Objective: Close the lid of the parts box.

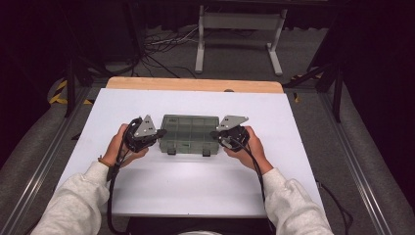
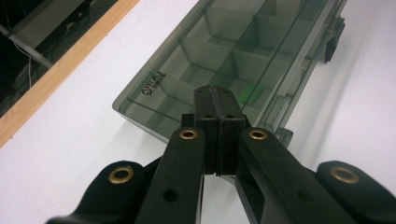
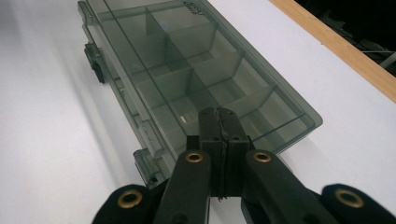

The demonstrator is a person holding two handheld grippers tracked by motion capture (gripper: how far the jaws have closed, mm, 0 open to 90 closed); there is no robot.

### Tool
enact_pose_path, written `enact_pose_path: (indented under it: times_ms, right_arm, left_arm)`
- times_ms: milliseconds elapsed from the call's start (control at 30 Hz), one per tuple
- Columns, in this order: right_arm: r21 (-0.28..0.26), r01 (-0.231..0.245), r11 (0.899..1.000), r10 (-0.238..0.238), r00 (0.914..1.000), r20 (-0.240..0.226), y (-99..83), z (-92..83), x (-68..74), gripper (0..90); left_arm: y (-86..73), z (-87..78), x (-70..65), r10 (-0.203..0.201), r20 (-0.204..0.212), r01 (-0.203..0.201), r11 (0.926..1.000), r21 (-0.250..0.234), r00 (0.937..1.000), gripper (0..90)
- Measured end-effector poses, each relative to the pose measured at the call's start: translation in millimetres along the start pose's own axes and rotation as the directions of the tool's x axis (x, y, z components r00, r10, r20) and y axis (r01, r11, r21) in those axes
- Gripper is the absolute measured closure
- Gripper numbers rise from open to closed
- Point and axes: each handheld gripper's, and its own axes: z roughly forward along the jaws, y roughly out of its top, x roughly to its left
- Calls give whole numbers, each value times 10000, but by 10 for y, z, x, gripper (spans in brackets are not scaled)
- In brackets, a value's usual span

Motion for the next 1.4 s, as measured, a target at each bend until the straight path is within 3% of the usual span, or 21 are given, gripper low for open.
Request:
enact_pose_path:
  times_ms: [667,1200,1400]
  right_arm:
    - [103,50,9999,-51,9999,143,-149,55,95,900]
    - [104,201,9997,-205,9991,372,-205,84,147,900]
    - [-14,61,10000,-60,9992,392,-225,87,151,900]
  left_arm:
    - [-120,40,-41,-90,-93,91,9999,47,9999,900]
    - [-185,122,-44,-225,84,223,9995,245,9997,900]
    - [-209,139,-46,-323,107,320,9993,197,9994,900]
